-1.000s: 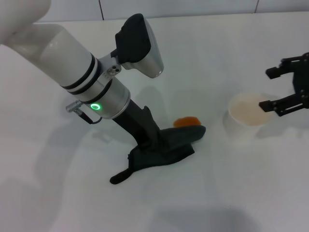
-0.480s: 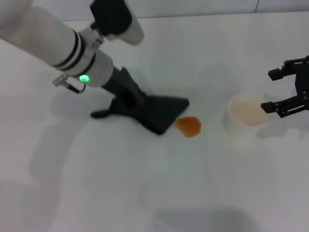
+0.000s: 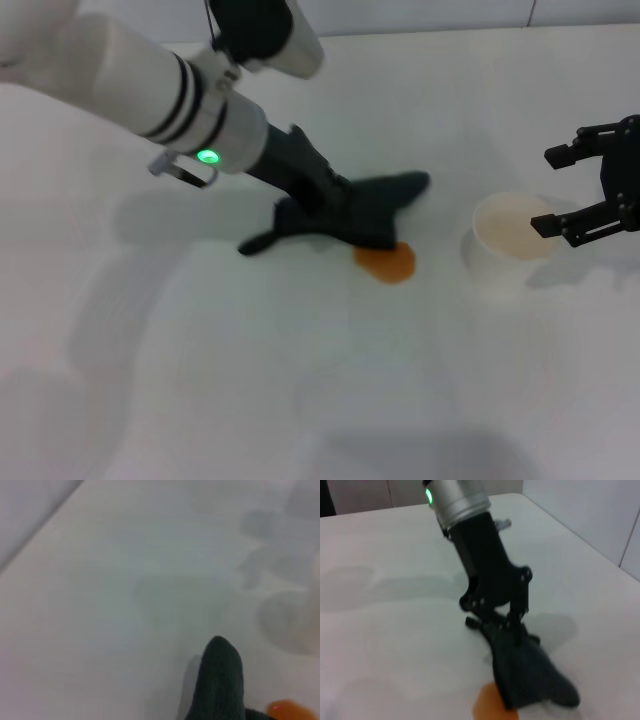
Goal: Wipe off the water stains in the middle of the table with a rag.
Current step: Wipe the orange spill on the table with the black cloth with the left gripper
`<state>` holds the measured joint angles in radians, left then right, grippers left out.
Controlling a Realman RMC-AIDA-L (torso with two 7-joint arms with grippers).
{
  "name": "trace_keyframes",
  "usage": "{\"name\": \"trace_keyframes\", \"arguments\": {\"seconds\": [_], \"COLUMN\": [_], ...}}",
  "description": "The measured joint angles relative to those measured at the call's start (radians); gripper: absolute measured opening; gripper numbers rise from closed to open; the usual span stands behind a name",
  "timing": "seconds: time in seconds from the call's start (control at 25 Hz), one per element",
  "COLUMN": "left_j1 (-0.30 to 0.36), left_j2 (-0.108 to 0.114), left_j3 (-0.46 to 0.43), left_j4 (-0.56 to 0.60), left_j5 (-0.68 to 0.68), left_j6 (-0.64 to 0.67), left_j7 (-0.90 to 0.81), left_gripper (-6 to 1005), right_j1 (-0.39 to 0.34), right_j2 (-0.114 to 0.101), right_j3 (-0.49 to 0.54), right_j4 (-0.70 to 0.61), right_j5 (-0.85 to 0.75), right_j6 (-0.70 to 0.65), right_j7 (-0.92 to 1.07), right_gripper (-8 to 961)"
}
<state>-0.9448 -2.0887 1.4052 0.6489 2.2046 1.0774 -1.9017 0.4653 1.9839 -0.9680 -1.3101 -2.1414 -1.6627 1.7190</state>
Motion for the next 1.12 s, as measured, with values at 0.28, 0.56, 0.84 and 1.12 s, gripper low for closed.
{"name": "trace_keyframes", "arguments": {"seconds": [0.28, 0.56, 0.84, 1.12], "left_j1": [0.005, 0.029, 0.040, 0.045], "left_j2": [-0.001, 0.003, 0.005, 0.006], "left_j3": [0.175, 0.214, 0.210, 0.061], "left_j4": [-0.012, 0.072, 0.063, 0.048], "left_j5": [-0.196, -0.235, -0.146, -0.006], "left_j6": [0.025, 0.151, 0.093, 0.052], "left_j7": [0.041, 0.000, -0.043, -0.058], "left_gripper": [57, 56, 55, 55], "right_j1": [0.002, -0.006, 0.001, -0.005], "right_j2": [0.001, -0.006, 0.001, 0.005], "right_j3": [0.003, 0.009, 0.008, 0.008], "right_j4": [0.000, -0.009, -0.010, -0.008], "right_j5": [0.000, 0.001, 0.002, 0.002], "right_j6": [0.000, -0.008, -0.008, -0.006], "right_j7": [-0.001, 0.006, 0.002, 0.002], "right_gripper": [868, 869, 868, 868]}}
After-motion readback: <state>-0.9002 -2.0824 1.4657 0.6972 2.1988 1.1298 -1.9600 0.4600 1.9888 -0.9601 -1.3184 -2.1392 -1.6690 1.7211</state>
